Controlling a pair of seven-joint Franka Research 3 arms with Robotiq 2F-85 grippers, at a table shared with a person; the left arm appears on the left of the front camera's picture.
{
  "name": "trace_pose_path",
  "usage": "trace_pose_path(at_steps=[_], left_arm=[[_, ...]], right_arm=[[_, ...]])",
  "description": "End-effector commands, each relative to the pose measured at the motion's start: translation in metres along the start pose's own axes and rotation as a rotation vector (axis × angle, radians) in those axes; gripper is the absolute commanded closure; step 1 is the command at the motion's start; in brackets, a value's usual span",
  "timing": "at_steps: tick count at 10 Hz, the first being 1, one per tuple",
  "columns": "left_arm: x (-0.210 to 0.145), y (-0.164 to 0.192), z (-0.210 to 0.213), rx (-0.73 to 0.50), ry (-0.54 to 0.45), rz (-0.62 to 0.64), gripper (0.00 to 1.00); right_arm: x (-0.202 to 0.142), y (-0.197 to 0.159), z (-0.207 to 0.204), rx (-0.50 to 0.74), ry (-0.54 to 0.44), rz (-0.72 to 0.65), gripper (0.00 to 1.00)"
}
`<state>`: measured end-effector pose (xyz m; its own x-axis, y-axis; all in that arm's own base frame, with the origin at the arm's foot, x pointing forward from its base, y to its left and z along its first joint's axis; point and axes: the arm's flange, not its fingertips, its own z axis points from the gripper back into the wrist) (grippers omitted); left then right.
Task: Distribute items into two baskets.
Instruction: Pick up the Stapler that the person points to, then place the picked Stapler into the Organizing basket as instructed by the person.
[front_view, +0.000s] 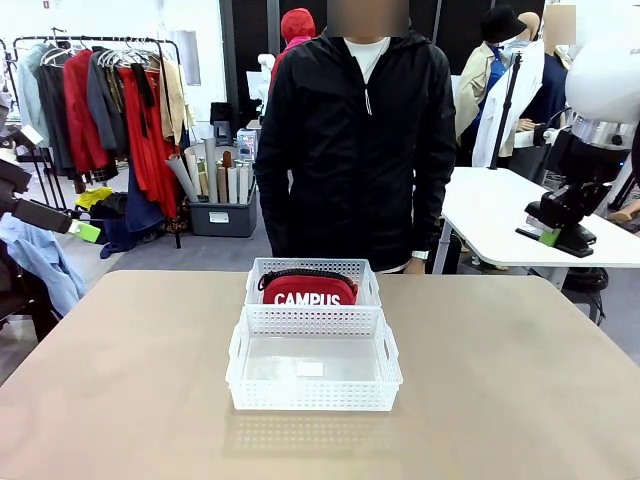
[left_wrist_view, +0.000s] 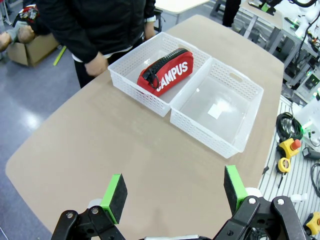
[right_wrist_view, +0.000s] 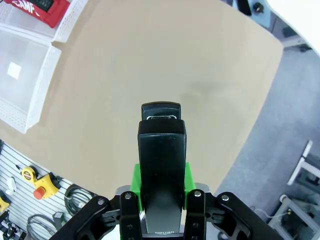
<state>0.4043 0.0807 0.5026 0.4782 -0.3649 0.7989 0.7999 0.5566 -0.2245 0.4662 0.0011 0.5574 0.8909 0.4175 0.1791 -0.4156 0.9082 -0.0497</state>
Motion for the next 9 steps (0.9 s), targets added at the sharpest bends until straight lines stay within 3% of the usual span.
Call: trace_pose_path(at_steps=[1, 9], left_arm=[[-0.0010, -0.0033, -0.0008, -0.004, -0.026, 0.008, 0.00], [-0.0010, -0.0033, -0.0008, -0.004, -0.026, 0.008, 0.00]], right_arm=[[0.0002, -0.0014, 0.0013, -0.010, -0.005, 0.004, 1.00], [0.0002, -0.0014, 0.0013, -0.010, -0.005, 0.004, 1.00]])
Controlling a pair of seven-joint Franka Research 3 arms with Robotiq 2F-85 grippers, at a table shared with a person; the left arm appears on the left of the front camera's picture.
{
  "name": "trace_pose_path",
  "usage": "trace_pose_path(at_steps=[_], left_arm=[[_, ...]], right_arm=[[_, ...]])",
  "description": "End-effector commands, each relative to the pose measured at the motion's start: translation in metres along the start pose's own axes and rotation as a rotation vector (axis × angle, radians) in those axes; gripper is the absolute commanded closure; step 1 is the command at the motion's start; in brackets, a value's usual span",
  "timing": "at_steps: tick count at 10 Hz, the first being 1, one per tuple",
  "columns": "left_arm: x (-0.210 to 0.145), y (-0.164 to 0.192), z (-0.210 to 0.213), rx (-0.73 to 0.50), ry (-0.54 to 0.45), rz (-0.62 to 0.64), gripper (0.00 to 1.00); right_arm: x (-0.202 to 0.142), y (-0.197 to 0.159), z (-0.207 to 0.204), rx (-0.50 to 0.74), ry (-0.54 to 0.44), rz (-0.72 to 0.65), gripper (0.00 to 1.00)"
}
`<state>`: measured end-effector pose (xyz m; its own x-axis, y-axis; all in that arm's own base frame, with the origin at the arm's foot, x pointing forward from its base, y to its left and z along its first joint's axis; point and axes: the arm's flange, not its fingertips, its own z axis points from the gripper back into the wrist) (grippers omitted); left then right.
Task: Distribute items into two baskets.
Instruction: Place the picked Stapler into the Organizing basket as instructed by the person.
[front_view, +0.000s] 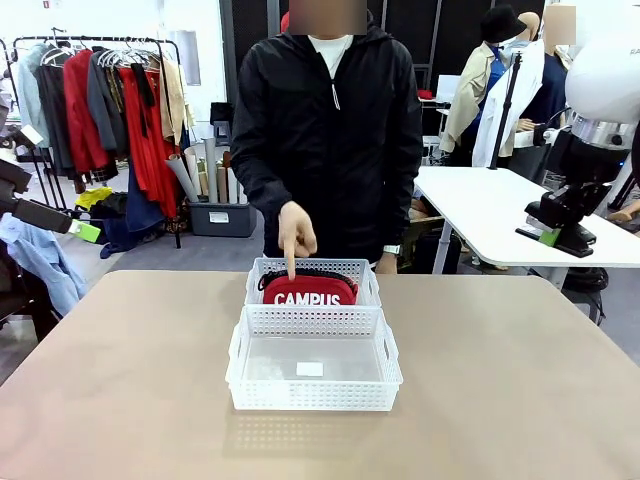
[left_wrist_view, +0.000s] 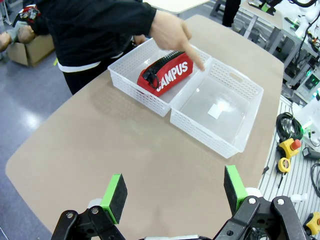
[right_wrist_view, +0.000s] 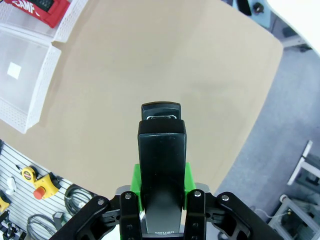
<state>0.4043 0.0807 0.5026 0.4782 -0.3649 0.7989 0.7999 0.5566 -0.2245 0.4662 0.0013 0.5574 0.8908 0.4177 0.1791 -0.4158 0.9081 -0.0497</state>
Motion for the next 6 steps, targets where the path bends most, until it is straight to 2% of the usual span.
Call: trace_pose_path(at_steps=[1, 6], left_arm=[[-0.0010, -0.0033, -0.0008, -0.004, -0.026, 0.008, 0.00], [-0.0010, -0.0033, -0.0008, -0.004, -0.026, 0.008, 0.00]], right_arm=[[0.0002, -0.0015, 0.0013, -0.010, -0.005, 0.004, 1.00], [0.0002, -0.0015, 0.0013, -0.010, -0.005, 0.004, 1.00]])
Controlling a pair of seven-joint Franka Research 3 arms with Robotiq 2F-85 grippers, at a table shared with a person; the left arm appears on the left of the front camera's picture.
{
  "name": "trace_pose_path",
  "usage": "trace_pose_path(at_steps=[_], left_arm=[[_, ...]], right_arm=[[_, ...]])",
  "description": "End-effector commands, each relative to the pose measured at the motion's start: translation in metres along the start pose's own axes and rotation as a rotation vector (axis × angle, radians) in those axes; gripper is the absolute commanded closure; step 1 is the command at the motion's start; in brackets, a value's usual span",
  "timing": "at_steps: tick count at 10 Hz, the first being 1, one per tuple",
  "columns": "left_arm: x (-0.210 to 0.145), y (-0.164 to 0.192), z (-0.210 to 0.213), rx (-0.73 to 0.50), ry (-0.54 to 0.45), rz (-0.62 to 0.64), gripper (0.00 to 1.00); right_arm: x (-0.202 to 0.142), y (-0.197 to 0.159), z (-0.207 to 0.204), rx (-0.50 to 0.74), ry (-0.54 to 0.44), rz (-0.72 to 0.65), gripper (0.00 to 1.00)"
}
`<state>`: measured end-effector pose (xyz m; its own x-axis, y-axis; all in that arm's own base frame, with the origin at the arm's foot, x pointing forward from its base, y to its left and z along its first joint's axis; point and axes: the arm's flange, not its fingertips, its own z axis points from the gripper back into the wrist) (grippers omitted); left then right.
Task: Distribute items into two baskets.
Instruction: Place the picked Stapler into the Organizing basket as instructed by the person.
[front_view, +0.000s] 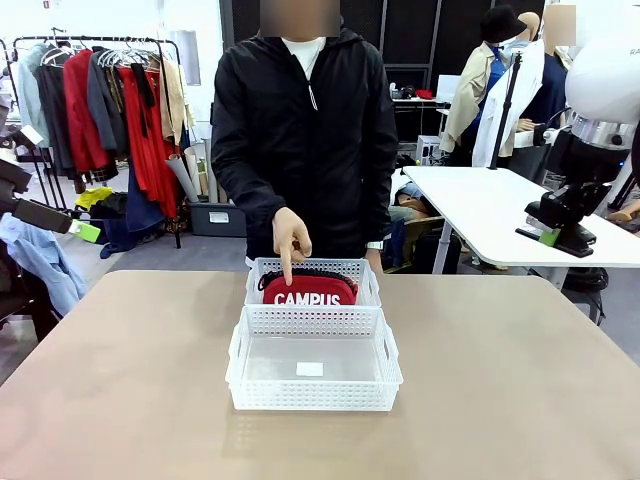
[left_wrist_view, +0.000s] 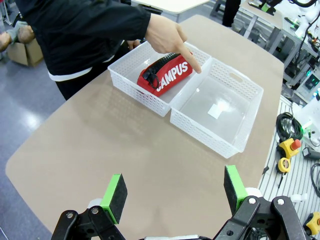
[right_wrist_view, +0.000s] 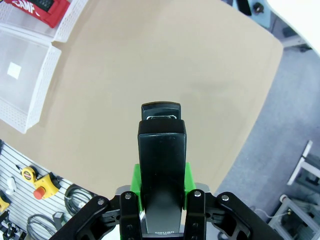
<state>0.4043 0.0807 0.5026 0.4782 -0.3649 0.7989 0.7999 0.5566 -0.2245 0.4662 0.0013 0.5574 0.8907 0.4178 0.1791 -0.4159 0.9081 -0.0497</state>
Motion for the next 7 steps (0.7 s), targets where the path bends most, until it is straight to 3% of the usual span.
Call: trace_pose_path(at_steps=[1, 4, 7], left_arm=[[-0.001, -0.003, -0.001, -0.004, -0.026, 0.008, 0.00], [-0.001, -0.003, -0.001, -0.004, -0.026, 0.008, 0.00], [-0.001, -0.003, -0.001, -0.004, -0.026, 0.008, 0.00]], right_arm=[[0.000, -0.002, 0.001, -0.010, -0.005, 0.003, 1.00], [0.000, 0.009, 0.003, -0.011, 0.006, 0.015, 1.00], [0.003, 0.055, 0.006, -0.011, -0.005, 0.096, 1.00]])
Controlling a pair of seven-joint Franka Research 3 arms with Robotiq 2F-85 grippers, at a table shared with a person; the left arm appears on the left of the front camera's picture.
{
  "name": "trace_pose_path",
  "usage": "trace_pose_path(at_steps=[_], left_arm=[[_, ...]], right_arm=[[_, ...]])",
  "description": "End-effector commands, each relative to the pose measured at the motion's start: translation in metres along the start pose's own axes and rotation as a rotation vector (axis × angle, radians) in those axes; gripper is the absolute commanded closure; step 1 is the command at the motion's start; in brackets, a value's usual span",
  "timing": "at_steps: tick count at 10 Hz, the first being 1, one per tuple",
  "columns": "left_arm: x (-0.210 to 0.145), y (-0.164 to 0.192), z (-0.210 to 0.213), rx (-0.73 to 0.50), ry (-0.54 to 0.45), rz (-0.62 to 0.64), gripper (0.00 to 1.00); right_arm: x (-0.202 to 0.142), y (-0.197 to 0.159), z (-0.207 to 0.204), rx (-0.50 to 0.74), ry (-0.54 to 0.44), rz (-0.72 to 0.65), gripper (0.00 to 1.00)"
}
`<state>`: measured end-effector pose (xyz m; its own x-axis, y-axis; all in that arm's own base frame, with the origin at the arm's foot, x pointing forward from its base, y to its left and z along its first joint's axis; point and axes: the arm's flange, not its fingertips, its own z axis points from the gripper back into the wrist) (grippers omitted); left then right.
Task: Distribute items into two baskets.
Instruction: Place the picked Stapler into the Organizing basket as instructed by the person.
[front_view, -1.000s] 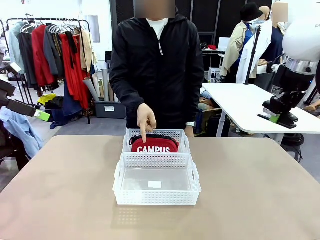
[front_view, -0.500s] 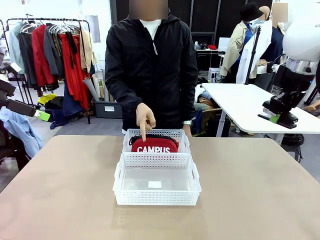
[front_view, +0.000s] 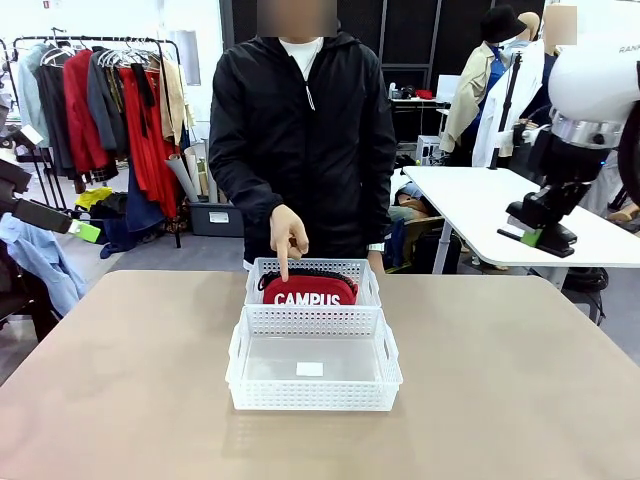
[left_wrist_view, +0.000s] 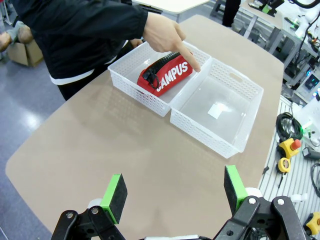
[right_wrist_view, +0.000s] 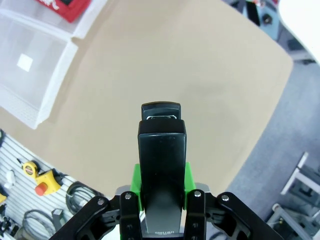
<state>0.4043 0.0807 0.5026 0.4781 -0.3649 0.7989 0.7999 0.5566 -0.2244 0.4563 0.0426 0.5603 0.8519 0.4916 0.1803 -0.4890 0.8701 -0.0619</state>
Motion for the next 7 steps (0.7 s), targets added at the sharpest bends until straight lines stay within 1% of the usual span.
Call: trace_pose_path(at_steps=[1, 3, 5, 7], left_arm=[[-0.001, -0.003, -0.001, -0.004, -0.026, 0.008, 0.00], [-0.001, -0.003, -0.001, -0.004, -0.026, 0.008, 0.00], [-0.001, -0.003, -0.001, -0.004, -0.026, 0.008, 0.00], [-0.001, -0.003, -0.001, -0.004, -0.026, 0.008, 0.00]], right_arm=[[-0.002, 0.029, 0.002, -0.010, 0.001, 0.051, 1.00], [0.008, 0.061, -0.003, 0.010, -0.014, 0.169, 1.00], [0.011, 0.083, -0.005, 0.018, -0.019, 0.252, 1.00], [0.010, 0.101, -0.009, 0.049, -0.052, 0.374, 1.00]])
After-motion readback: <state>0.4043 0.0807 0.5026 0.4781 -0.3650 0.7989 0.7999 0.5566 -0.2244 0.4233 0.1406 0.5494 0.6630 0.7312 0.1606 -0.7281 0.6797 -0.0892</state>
